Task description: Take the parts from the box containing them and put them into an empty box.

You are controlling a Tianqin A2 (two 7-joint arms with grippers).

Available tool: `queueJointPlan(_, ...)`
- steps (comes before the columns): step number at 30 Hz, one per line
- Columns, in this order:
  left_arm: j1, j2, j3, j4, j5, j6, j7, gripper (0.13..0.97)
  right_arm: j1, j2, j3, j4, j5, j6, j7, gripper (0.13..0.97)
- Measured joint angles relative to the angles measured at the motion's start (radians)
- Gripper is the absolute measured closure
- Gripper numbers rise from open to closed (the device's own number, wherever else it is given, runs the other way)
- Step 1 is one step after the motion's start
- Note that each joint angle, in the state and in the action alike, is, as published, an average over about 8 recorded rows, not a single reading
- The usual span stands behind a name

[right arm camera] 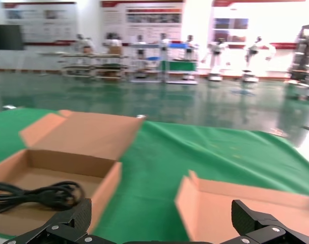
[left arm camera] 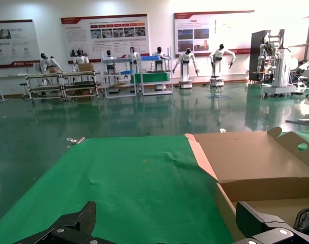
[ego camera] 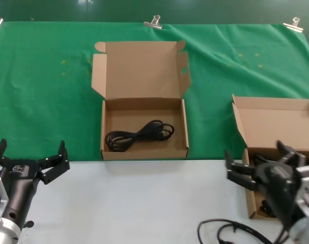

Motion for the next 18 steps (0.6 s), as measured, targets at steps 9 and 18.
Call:
queueJointPlan(9,0.0,0.0,0.0,0.0,0.0,0.0,0.001,0.132,-0.054,0.005,0.036,0.044,0.013,0.031,0.016,0.129)
queueJointPlan(18,0.0,0.0,0.0,0.0,0.0,0.0,0.0,0.132,-0.054,0.005,0.037,0.044,0.013,0.031,0.016,0.129)
